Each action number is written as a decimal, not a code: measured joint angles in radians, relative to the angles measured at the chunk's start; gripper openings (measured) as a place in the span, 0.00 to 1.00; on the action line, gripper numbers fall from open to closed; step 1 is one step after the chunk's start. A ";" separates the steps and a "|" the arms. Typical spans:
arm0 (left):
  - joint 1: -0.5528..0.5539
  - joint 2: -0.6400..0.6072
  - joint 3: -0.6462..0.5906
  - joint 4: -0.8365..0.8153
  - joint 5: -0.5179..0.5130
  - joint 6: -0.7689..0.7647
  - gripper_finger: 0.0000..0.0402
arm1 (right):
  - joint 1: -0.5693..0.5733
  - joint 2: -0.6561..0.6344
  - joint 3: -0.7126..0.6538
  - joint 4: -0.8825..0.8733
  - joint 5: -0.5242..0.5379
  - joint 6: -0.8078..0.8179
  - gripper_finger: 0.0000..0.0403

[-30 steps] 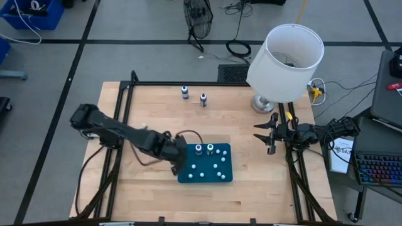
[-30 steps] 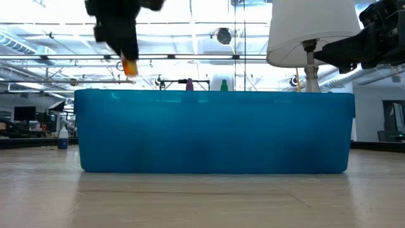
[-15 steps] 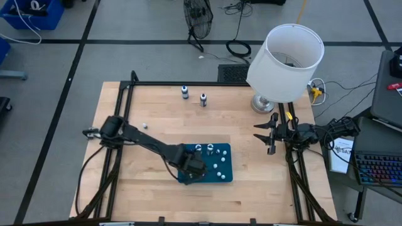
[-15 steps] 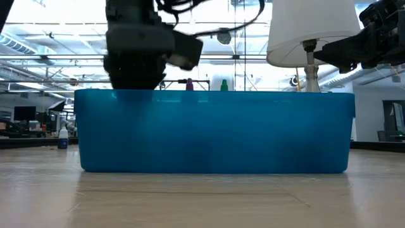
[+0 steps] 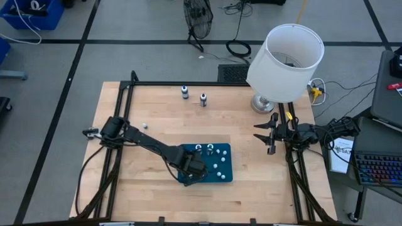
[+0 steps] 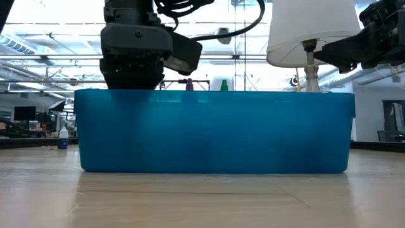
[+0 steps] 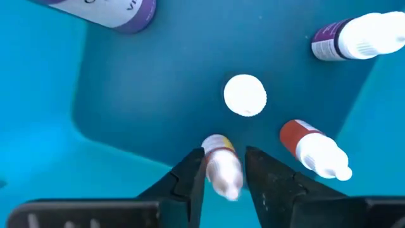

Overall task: Pick & Place food coloring
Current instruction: Put the small orange food coloring bottle into the blue bin, then put the small purple food coloring bottle into the blue bin

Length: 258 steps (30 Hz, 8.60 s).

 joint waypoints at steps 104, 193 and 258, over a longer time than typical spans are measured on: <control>0.848 -0.632 -0.772 -0.047 -0.018 -0.067 0.60 | 0.000 0.000 0.000 0.000 0.000 0.000 0.41; 0.880 -0.693 -0.865 0.051 -0.002 -0.003 0.38 | 0.000 0.000 0.000 0.000 0.000 0.000 0.41; 0.039 -0.070 0.280 0.004 -0.072 0.353 0.18 | 0.000 0.000 0.000 0.000 0.000 0.000 0.41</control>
